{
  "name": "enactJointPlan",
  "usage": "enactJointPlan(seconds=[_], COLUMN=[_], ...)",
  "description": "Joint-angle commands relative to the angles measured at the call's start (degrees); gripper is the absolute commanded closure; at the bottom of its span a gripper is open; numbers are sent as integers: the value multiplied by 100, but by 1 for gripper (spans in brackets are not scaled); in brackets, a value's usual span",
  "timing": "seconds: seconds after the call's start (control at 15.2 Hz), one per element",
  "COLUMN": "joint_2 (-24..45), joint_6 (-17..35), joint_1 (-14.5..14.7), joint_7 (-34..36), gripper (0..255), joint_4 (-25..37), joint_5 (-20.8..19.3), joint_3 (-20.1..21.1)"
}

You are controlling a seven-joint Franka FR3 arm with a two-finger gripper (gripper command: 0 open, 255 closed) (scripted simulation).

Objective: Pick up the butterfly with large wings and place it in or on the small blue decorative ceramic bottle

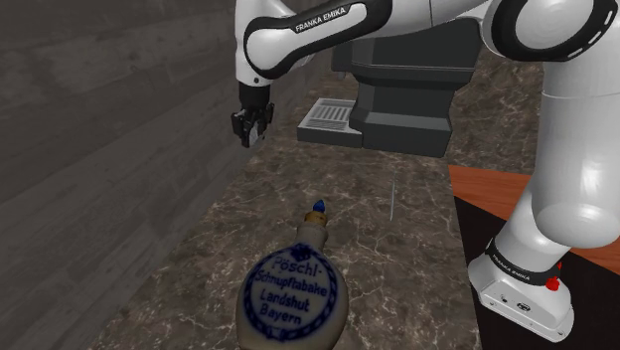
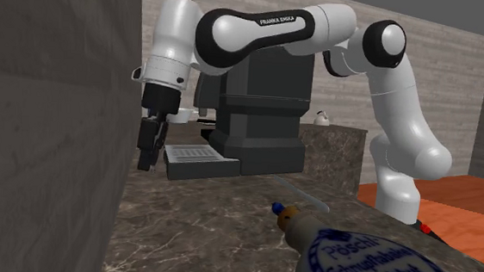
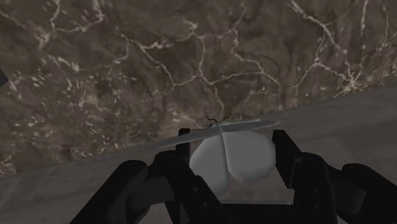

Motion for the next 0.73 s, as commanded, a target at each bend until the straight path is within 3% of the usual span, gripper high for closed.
enactJointPlan(seconds=[0.0,0.66], joint_2=[-18,-43], joint_6=[-153,-911], joint_1=[1,29], joint_7=[2,42], gripper=[255,255], joint_4=[133,871], joint_5=[4,1], joint_3=[3,17])
